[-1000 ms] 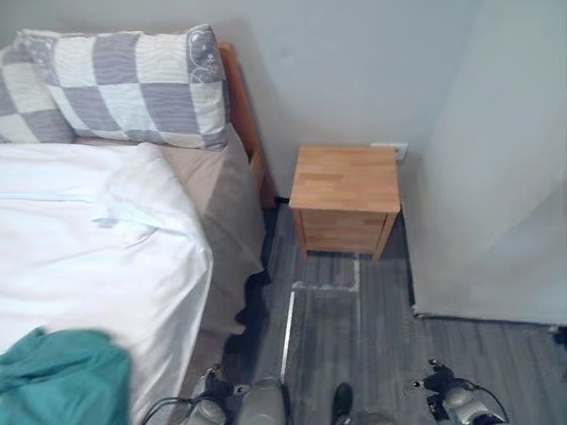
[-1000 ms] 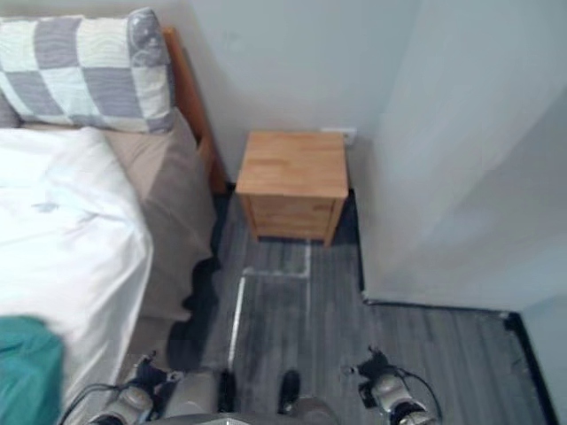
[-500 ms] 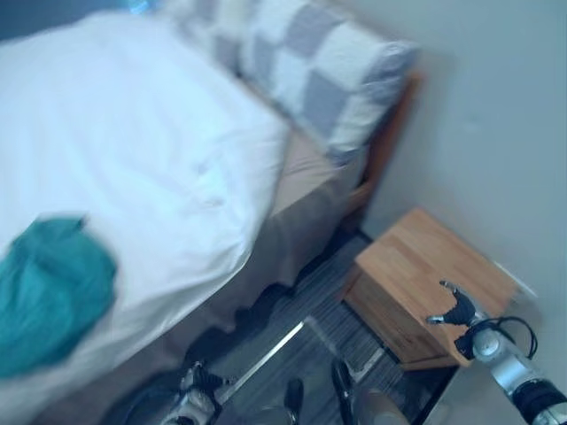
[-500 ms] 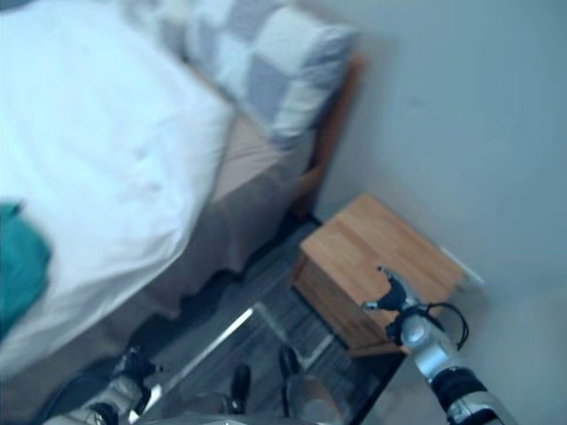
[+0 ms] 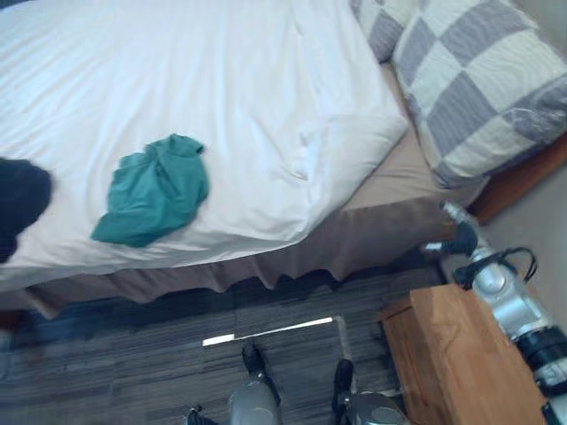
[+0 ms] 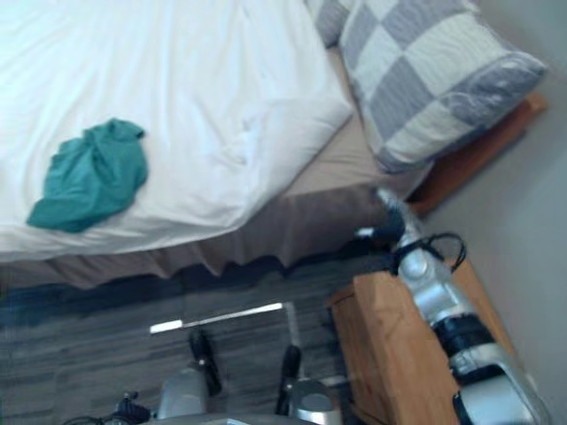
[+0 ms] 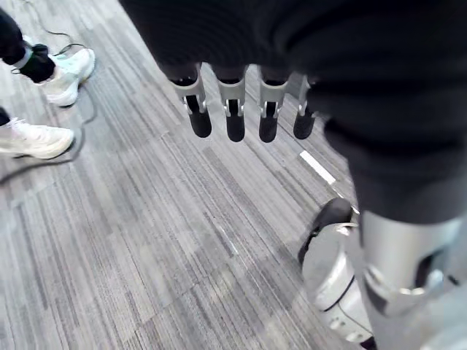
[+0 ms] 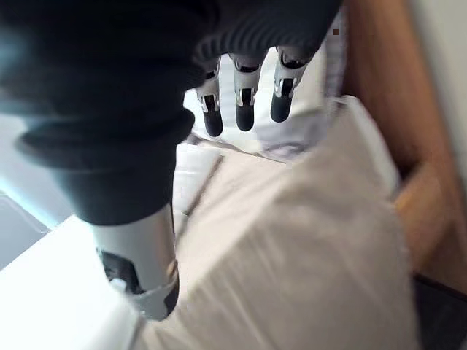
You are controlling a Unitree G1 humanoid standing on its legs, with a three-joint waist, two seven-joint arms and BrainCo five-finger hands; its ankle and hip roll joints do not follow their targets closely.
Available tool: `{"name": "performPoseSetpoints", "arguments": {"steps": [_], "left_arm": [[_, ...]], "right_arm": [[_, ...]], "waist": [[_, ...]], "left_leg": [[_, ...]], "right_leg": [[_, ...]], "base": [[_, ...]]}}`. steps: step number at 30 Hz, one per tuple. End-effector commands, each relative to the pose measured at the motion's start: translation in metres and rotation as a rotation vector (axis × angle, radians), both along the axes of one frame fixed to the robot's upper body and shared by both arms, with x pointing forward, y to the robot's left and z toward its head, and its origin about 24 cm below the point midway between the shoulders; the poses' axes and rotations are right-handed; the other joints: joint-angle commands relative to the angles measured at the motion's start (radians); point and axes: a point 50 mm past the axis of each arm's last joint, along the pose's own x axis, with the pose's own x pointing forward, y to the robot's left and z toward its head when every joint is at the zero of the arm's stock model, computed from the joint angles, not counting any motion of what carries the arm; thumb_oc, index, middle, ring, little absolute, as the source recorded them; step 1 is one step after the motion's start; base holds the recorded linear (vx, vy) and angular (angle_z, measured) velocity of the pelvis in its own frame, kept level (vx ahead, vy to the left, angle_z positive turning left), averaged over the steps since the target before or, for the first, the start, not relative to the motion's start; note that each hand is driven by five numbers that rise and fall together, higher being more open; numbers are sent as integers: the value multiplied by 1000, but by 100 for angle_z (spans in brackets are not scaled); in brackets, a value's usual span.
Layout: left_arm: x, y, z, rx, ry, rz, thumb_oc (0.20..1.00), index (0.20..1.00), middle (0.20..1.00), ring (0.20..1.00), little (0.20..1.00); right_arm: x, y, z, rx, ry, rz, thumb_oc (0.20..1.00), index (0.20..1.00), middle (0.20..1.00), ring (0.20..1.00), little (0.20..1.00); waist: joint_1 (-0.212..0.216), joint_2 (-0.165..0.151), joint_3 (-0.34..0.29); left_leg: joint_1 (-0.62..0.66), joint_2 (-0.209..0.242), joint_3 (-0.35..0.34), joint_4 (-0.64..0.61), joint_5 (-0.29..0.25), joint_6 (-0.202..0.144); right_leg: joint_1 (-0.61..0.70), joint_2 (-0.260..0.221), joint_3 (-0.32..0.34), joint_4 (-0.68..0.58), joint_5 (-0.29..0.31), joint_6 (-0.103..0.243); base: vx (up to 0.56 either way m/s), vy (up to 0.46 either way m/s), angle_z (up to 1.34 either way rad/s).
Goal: Tidy up the quilt and then pick up the clothes from the bed and put them into the laundry hamper.
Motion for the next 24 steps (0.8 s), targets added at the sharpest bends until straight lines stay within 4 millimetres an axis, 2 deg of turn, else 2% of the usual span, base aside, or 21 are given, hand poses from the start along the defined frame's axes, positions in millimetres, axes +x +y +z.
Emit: {"name": "performPoseSetpoints", "arguments": {"steps": [1, 3, 5, 6, 7, 9, 10, 11, 12, 13, 15, 17, 19, 23, 24], "left_arm": [[-32, 22, 2, 70, 99, 2, 1000, 1000, 1000, 1000, 1000], [-30, 26, 3, 83, 93, 1, 1000, 1000, 1000, 1000, 1000], [-18, 32, 7, 113, 62, -3, 1000, 1000, 1000, 1000, 1000], [-11, 34, 9, 123, 42, -10, 1000, 1000, 1000, 1000, 1000], [-3, 34, 10, 124, 17, -20, 1000, 1000, 1000, 1000, 1000], [13, 31, 13, 117, -26, -64, 1000, 1000, 1000, 1000, 1000], [28, 29, 15, 114, -63, -103, 1000, 1000, 1000, 1000, 1000], [36, 29, 18, 132, -69, -153, 1000, 1000, 1000, 1000, 1000], [45, 24, 19, 113, -93, -206, 1000, 1000, 1000, 1000, 1000], [56, 18, 21, 104, -124, -243, 1000, 1000, 1000, 1000, 1000], [65, 11, 23, 83, -157, -287, 1000, 1000, 1000, 1000, 1000], [72, 8, 25, 69, -196, -264, 1000, 1000, 1000, 1000, 1000], [71, 5, 24, 60, -203, -236, 1000, 1000, 1000, 1000, 1000], [67, 5, 22, 67, -194, -251, 1000, 1000, 1000, 1000, 1000], [67, 6, 22, 73, -193, -260, 1000, 1000, 1000, 1000, 1000]], "right_arm": [[5, 0, 34, -40, -133, 18, 1000, 1000, 1000, 1000, 1000], [12, 8, 47, -55, -185, 39, 1000, 1000, 1000, 1000, 1000], [21, 24, 57, -25, -238, 69, 1000, 1000, 1000, 1000, 1000], [24, 30, 63, -13, -258, 83, 1000, 1000, 1000, 1000, 1000], [27, 36, 68, 1, -276, 102, 1000, 1000, 1000, 1000, 1000], [30, 42, 72, 6, -285, 127, 1000, 1000, 1000, 1000, 1000], [30, 42, 76, -5, -300, 126, 1000, 1000, 1000, 1000, 1000], [30, 35, 68, -50, -278, 89, 1000, 1000, 1000, 1000, 1000], [28, 29, 73, -71, -274, 91, 1000, 1000, 1000, 1000, 1000], [29, 35, 77, -72, -291, 116, 1000, 1000, 1000, 1000, 1000], [32, 36, 79, -100, -285, 115, 1000, 1000, 1000, 1000, 1000], [36, 32, 69, -125, -241, 89, 1000, 1000, 1000, 1000, 1000], [41, 25, 60, -157, -187, 46, 1000, 1000, 1000, 1000, 1000], [52, 5, 63, -199, -147, -68, 1000, 1000, 1000, 1000, 1000], [56, -1, 66, -206, -138, -96, 504, 504, 504, 504, 504]], "waist": [[8, -17, -81], [13, -37, -74], [6, -49, -35], [1, -47, -21], [0, -52, -15], [-11, -57, -15], [-27, -57, -12], [-38, -52, -10], [-51, -58, -15], [-49, -64, -17], [-47, -56, -23], [-48, -37, -23], [-46, -17, -11], [-42, 18, 24], [-42, 32, 34]], "left_leg": [[45, -44, -4, -23, 53, 24], [62, -74, -1, -19, 27, 51], [99, -91, 4, -22, 1, 76], [122, -87, -4, -33, -6, 77], [142, -90, -9, -45, -11, 72], [168, -100, -34, -62, -20, 59], [183, -105, -57, -72, -27, 45], [189, -95, -75, -83, -33, 31], [193, -102, -112, -78, -44, 26], [192, -105, -114, -67, -46, 24], [188, -104, -118, -65, -48, 22], [175, -104, -130, -56, -43, 18], [158, -101, -143, -61, -30, 10], [126, -91, -146, -82, -1, -5], [112, -89, -145, -89, 7, -9]], "right_leg": [[77, -93, 1, 107, -189, 194], [28, -130, 16, 268, -189, 204], [-93, -162, 66, 479, -116, 229], [-144, -166, 84, 530, -103, 231], [-177, -164, 93, 509, -113, 222], [-181, -149, 105, 368, -118, 209], [-211, -140, 140, 255, -96, 210], [-230, -150, 174, 176, -66, 224], [-200, -156, 216, 124, -72, 231], [-204, -156, 217, 128, -51, 229], [-198, -157, 205, 116, -30, 228], [-188, -152, 187, 95, -24, 220], [-193, -145, 180, 79, -21, 215], [-235, -136, 183, 76, -13, 214], [-255, -132, 186, 79, -10, 213]], "base": [[296, 154, 49], [212, 111, 8], [117, 76, -1], [120, 30, 3], [212, -44, 9], [304, -150, 34], [346, -234, 63], [301, -213, 82], [219, -176, 90], [151, -160, 123], [119, -157, 123], [82, -107, 55], [17, -69, 23], [-31, -19, 0], [-53, 5, -31]]}}
